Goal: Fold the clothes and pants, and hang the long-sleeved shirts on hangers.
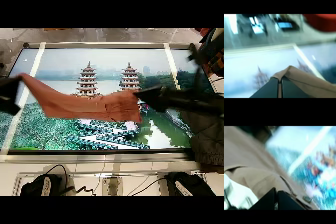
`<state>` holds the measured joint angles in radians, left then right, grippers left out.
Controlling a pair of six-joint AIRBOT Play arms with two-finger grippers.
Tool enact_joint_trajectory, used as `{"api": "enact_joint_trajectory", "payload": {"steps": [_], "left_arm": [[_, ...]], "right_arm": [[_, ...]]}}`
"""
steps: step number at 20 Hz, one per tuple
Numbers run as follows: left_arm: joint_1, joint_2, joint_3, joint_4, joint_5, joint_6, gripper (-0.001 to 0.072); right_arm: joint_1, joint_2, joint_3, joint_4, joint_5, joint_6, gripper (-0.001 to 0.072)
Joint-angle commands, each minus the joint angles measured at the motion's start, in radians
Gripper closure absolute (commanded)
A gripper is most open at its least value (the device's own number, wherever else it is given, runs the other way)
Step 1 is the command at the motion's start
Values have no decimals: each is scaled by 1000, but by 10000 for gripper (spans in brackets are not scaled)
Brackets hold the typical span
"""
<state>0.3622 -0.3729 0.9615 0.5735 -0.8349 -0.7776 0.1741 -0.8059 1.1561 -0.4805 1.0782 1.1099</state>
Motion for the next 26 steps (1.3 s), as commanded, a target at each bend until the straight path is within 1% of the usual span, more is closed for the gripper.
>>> {"api": "enact_joint_trajectory", "payload": {"steps": [1,2,3,4,6,8,9,10,11,12,14,15,16,18,19,20,21,24,26], "left_arm": [[1,145,19,-3,185,-1,686],[1,146,18,-2,182,-16,686],[1,127,16,3,173,-58,687],[1,85,16,10,154,-104,687],[0,-39,16,8,71,-136,687],[-13,-225,16,9,-50,-135,687],[-39,-321,16,9,-74,-135,686],[-87,-429,16,9,-67,-120,687],[-140,-529,16,9,-42,-87,686],[-207,-635,17,9,5,-66,686],[-324,-806,21,10,126,-66,686],[-370,-871,28,10,167,-65,686],[-400,-915,38,19,181,-56,686],[-433,-951,46,57,174,-56,685],[-442,-949,46,68,143,-65,686],[-449,-946,46,81,94,-97,686],[-453,-941,46,100,19,-157,686],[-491,-936,40,256,-230,-349,688],[-545,-936,19,280,-352,-394,687]], "right_arm": [[1,64,134,1,-27,114,694],[1,68,143,12,-37,142,694],[1,68,143,6,-69,199,694],[1,55,140,-18,-116,253,694],[1,8,117,-81,-194,372,694],[1,-70,65,-122,-228,490,694],[1,-117,32,-132,-237,521,694],[1,-178,-3,-135,-253,542,694],[1,-246,-34,-135,-278,552,694],[1,-312,-48,-135,-305,554,694],[1,-452,-48,-138,-362,553,694],[-3,-511,-48,-150,-391,548,694],[-13,-554,-48,-172,-399,546,694],[-57,-604,-48,-270,-367,544,694],[-87,-611,-48,-341,-335,518,694],[-119,-611,-46,-399,-300,476,694],[-157,-612,-37,-463,-252,433,694],[-247,-612,-16,-637,-95,388,694],[-282,-615,-17,-702,52,344,694]]}}
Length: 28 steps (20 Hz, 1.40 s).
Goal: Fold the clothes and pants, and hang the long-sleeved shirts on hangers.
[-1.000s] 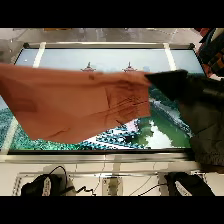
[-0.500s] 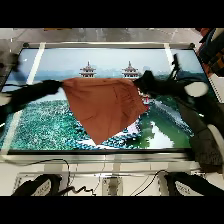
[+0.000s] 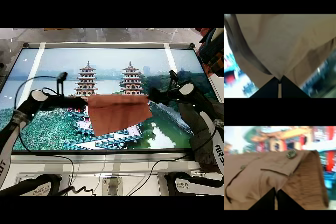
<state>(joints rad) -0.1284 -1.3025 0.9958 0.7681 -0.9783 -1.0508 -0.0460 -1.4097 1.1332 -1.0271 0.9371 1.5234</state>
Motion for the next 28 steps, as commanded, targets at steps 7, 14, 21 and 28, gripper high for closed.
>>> {"api": "enact_joint_trajectory", "payload": {"steps": [7,14,21,28], "left_arm": [[-204,-26,-80,155,-96,-225,312],[-211,-38,-80,156,-78,-225,6],[-210,-38,-80,167,21,-225,6],[-210,-38,-80,167,204,-217,7]], "right_arm": [[-66,-19,-9,-308,300,-182,73],[-85,-166,94,-274,244,-140,75],[-229,-398,192,133,368,-280,85],[-134,-482,190,309,428,-502,469]]}}
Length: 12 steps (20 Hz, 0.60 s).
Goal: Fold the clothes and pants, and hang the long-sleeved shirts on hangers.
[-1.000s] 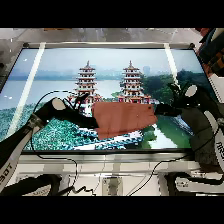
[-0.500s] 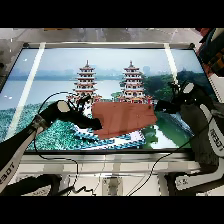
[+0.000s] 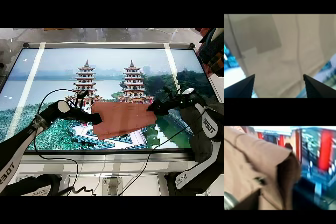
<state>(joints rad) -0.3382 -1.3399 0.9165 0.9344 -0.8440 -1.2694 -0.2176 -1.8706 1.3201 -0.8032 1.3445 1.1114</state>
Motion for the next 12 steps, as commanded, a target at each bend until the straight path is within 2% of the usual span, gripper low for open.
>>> {"api": "enact_joint_trajectory", "payload": {"steps": [1,2,4,8,12], "left_arm": [[0,0,0,2,71,2,7],[1,0,1,12,70,4,7],[12,6,13,51,65,5,7],[71,68,63,87,33,5,7],[127,174,69,88,29,5,7]], "right_arm": [[56,-20,6,84,19,-111,597],[69,-14,14,84,24,-126,654],[77,25,40,84,22,-129,694],[43,201,111,19,-11,-60,694],[-49,427,124,-177,-55,55,694]]}}
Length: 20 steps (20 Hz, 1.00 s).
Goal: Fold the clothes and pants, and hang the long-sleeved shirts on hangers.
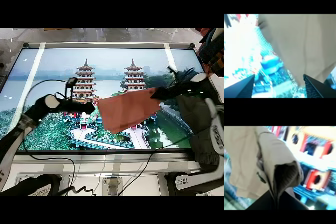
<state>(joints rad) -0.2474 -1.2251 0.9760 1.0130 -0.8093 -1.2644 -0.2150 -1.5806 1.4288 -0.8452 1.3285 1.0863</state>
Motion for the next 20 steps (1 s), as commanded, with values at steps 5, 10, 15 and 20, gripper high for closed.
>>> {"api": "enact_joint_trajectory", "payload": {"steps": [5,10,15,20], "left_arm": [[62,100,10,8,-5,-1,7],[62,98,10,8,-5,-1,6],[62,98,10,8,-5,-1,7],[62,98,10,8,-5,-1,7]], "right_arm": [[-290,365,15,-453,119,246,694],[-577,534,15,-832,248,550,695],[-853,647,14,-981,266,650,695],[-1021,655,14,-965,233,849,369]]}}
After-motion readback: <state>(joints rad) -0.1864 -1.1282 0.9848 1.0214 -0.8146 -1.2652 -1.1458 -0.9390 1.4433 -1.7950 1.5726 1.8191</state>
